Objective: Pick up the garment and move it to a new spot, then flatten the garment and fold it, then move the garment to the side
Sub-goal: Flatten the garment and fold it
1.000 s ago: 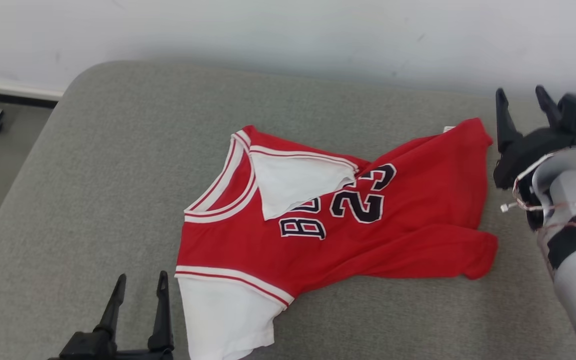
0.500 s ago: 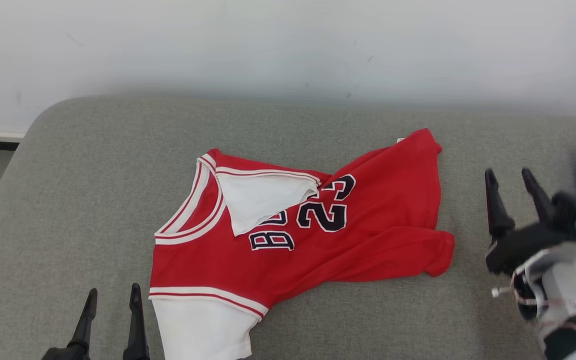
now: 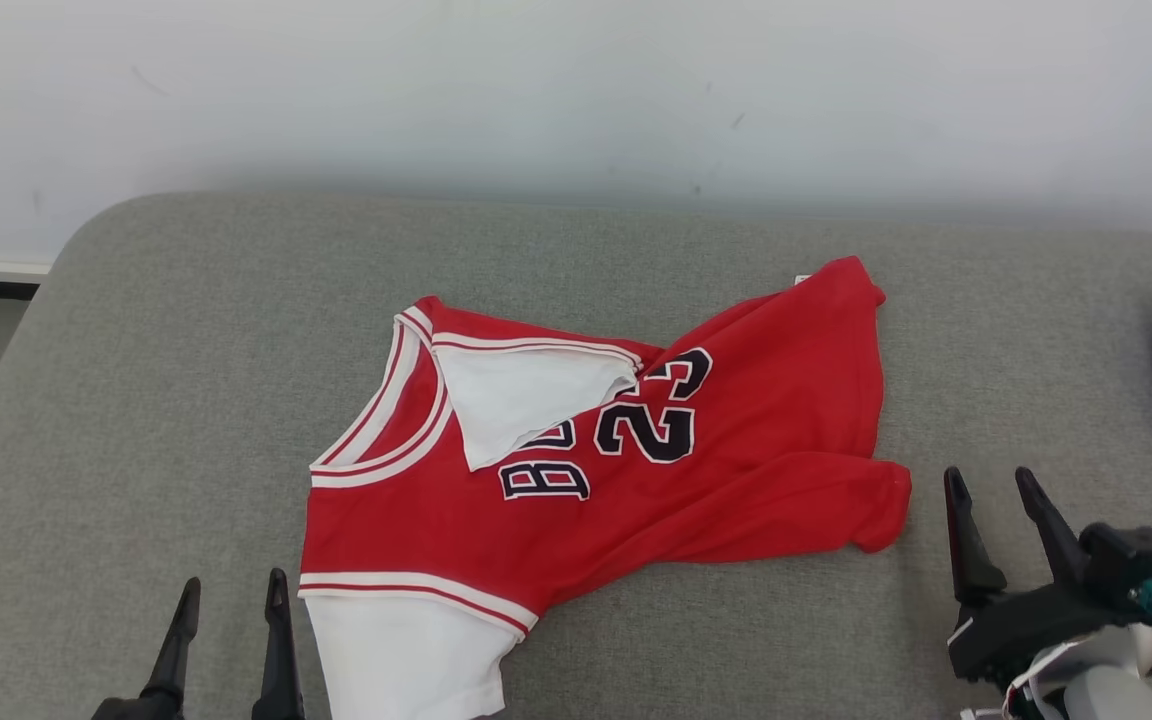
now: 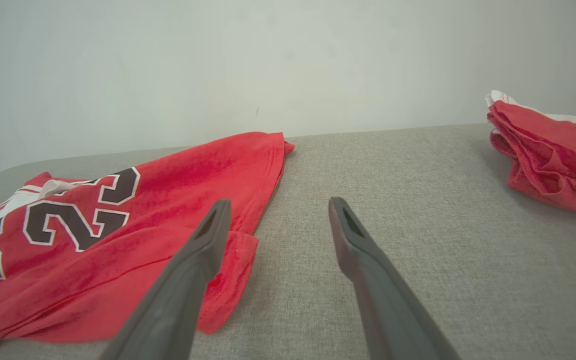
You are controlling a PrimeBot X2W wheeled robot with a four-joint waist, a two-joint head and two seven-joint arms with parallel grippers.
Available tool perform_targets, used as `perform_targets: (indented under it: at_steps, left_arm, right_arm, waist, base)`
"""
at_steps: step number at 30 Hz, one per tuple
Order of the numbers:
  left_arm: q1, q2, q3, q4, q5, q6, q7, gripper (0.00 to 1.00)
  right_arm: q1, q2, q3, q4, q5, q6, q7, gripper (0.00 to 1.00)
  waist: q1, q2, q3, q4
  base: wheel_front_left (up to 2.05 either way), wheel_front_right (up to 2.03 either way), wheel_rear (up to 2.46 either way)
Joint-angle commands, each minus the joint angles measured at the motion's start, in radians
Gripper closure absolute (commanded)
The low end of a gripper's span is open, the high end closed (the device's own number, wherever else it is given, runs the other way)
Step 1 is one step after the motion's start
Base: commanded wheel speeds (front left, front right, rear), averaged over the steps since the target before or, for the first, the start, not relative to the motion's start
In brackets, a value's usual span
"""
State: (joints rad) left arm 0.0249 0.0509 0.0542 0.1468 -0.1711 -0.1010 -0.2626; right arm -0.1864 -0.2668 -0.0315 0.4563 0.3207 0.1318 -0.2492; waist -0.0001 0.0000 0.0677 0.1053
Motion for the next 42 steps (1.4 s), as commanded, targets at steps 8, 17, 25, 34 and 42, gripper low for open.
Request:
perform_targets:
  at_steps: [8,17,25,34,42]
  left_arm:
    - [-0.028,-0.001,-0.033,0.006,-0.004,0.002,-0.003,0.0]
    - [-0.042,-0.001,-0.036,0.018,-0.013,-0.002,-0.003,0.0]
    - [-0.032,-0.001,-0.022,0.018,-0.004,0.0,-0.003,0.0]
    - [-0.008,-0.001,0.003,0.024,0.001,-0.008,-0.003,0.0]
    - [0.016,-0.001,-0.004,0.016,-0.015,0.003,-0.003,0.0]
  right_arm:
    - [-0.101,-0.039,0.03,0.095,-0.018,-0.003,0.036,0.0]
    - [-0.151,-0.012,0.068,0.277,0.021,-0.003,0.035,0.0]
    - [-0.183,0.006,0.116,0.341,0.061,-0.003,-0.004,1.0]
    - [-0.103,-0.032,0.13,0.14,0.08,-0.003,-0.016,1.0]
    - [0.156,-0.103,0.137,-0.157,0.1,-0.003,-0.015,1.0]
  waist:
    - [0.0001,0.0,0.027,0.047]
    - [0.0001,0.0,0.057,0.084]
    - [0.0001,0.0,0.048,0.063]
    - [0.0001,0.0,0.011,0.004]
    - [0.0001,0.0,-0.003,-0.05]
  base:
    - [0.0,0.0,0.0]
    - [0.0,0.0,0.0]
    - [0.0,0.0,0.0]
    - [0.0,0.0,0.0]
    - [0.0,0.0,0.0]
